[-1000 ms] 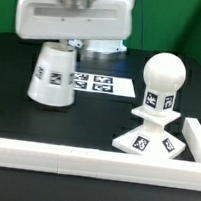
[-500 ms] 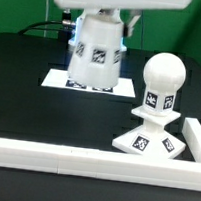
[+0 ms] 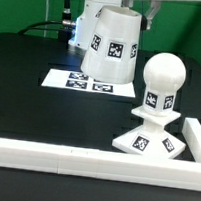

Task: Assemble lamp

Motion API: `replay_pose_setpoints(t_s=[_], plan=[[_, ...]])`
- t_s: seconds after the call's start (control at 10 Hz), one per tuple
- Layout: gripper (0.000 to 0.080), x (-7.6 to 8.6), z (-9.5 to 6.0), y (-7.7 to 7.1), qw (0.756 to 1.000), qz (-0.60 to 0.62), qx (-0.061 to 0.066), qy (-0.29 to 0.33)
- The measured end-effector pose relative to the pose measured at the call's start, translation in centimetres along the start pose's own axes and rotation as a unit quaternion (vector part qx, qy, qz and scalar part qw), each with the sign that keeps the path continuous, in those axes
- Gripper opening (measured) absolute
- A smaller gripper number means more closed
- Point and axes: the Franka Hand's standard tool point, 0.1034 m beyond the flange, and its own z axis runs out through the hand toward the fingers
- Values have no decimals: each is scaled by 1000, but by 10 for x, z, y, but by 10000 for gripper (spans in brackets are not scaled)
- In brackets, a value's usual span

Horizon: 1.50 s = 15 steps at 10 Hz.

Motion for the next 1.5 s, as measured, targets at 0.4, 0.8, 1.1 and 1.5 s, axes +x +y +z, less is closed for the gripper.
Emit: replay_pose_setpoints(t_s=[0.4,0.8,1.1,1.5], plan=[[44,9,-34,-25,1000,-3,13,-11],[44,8,-57,-40,1000,-11,14,-9],[44,30,-70,-52,1000,-19,17,-10],[44,67,-61,-71,1000,-18,21,-6]])
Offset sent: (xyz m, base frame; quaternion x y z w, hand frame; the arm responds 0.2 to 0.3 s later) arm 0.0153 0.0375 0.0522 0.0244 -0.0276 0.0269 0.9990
